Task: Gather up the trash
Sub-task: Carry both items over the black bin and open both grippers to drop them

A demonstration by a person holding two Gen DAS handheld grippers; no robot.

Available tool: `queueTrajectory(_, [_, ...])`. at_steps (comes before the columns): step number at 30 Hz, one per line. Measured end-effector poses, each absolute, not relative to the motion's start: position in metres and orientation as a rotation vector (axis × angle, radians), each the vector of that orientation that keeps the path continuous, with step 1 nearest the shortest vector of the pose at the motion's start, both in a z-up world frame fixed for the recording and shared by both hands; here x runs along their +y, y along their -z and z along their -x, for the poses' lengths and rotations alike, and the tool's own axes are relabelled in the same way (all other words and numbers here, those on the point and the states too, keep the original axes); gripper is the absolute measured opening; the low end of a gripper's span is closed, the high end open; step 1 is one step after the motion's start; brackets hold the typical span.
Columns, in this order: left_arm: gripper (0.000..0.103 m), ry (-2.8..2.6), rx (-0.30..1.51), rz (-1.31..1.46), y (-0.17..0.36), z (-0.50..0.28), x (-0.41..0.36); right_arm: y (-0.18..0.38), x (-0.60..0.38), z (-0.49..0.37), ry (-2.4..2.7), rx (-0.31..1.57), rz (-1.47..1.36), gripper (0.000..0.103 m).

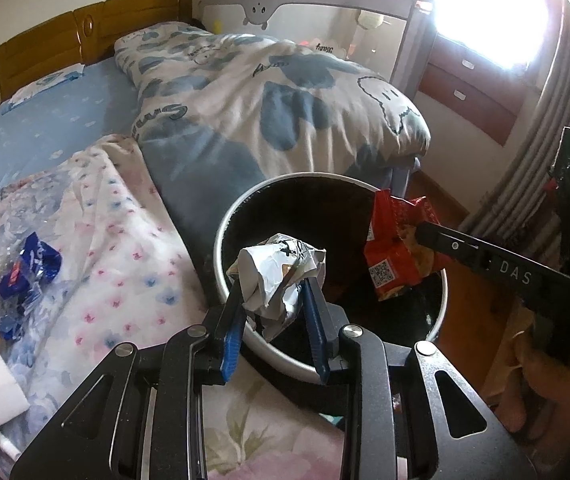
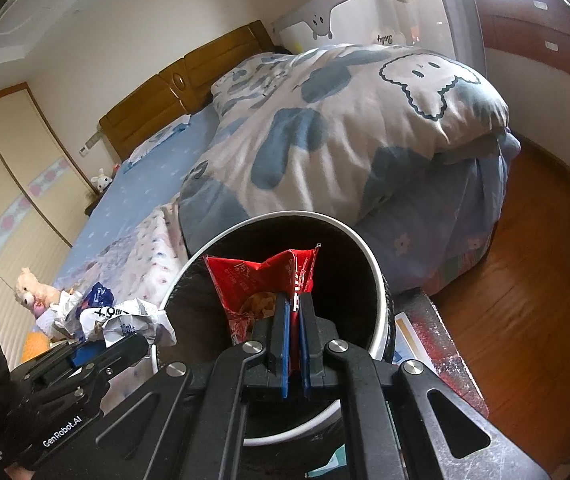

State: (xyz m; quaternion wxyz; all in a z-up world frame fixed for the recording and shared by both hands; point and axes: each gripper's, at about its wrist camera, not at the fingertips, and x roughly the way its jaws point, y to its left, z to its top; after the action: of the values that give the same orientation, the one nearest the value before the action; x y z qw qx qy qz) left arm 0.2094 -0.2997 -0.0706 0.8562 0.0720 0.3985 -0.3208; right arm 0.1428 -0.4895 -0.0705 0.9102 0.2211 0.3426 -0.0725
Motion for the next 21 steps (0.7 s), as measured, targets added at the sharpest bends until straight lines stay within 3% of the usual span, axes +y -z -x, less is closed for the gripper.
queueTrajectory(8, [0.037, 0.690, 0.847, -0.163, 0.074, -0.212, -0.310, 0.074, -0.496, -0.149, 0.154, 0.725, -0.453, 0.009])
queueTrajectory(11, [0.054, 0.694, 0.844, -0.164, 0.073, -0.210, -0.308, 0.076, -0.499, -0.150, 0.160, 0.733, -0.456, 0.010])
queueTrajectory(14, [0.067, 0.681, 0.843, -0.153, 0.073, -0.208, -0.303, 0.077, -0.503, -0.151, 0.161, 0.739, -0.471, 0.021])
queueTrajectory(17, [0.068, 0.671, 0.849, -0.135, 0.075, -0.206, -0.293, 0.076, -0.503, -0.148, 0.159, 0.728, -0.484, 0.039])
queueTrajectory(21, [0.069, 0.639, 0.849, -0.106, 0.076, -0.198, -0.273, 0.072, -0.499, -0.144, 0.155, 0.713, -0.488, 0.046])
